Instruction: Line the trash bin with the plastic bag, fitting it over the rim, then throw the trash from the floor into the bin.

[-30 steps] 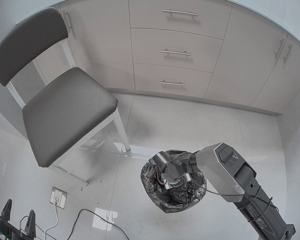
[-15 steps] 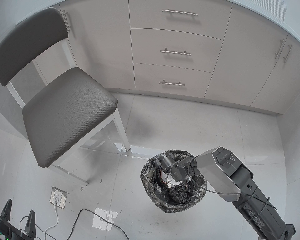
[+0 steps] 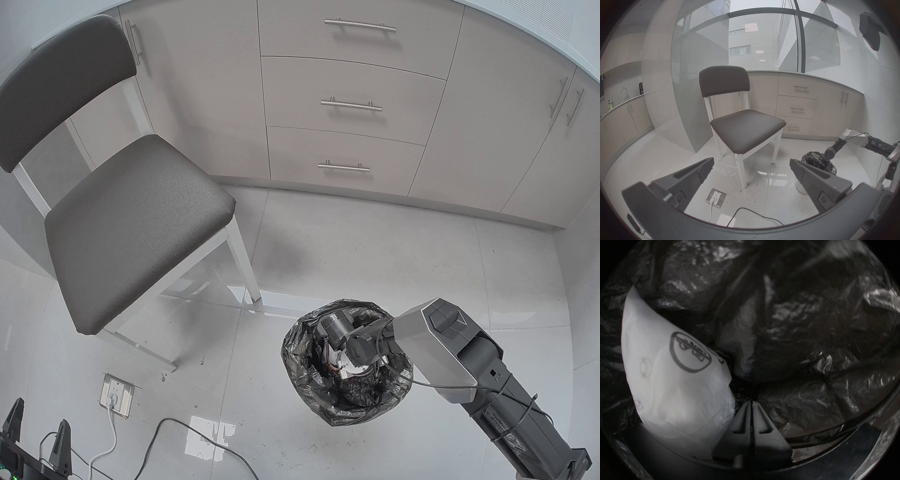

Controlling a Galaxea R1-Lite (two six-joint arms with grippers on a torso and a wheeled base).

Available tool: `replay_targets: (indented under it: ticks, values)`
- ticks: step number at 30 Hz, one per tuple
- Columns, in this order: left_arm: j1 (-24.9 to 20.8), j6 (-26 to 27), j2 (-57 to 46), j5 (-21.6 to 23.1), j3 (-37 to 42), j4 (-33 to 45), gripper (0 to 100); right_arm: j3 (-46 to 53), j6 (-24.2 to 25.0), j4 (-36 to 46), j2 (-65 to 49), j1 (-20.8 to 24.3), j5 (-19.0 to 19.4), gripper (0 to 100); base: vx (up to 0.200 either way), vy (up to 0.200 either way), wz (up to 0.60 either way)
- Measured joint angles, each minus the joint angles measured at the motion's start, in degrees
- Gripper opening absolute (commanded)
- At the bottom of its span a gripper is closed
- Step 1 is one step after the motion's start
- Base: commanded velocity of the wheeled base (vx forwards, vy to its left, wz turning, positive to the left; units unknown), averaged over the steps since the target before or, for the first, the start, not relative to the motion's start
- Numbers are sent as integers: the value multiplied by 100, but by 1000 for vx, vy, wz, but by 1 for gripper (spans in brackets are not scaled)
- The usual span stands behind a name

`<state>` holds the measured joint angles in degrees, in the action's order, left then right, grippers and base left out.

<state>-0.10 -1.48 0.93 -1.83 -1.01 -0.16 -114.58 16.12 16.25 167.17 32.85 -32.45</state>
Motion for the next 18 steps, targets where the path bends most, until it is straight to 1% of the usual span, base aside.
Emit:
replay_targets:
  ticks: [6, 10, 18]
  values:
    - [0, 2, 0, 0, 0, 0, 100, -2, -121, -7, -90, 7, -154, 0, 0, 0, 0]
    - [0, 0, 0, 0, 0, 0, 100, -2, -143, 59, -339, 135, -193, 0, 0, 0, 0]
    - [0, 0, 0, 0, 0, 0, 100, 0, -104, 699, -1378, 427, -268, 0, 0, 0, 0]
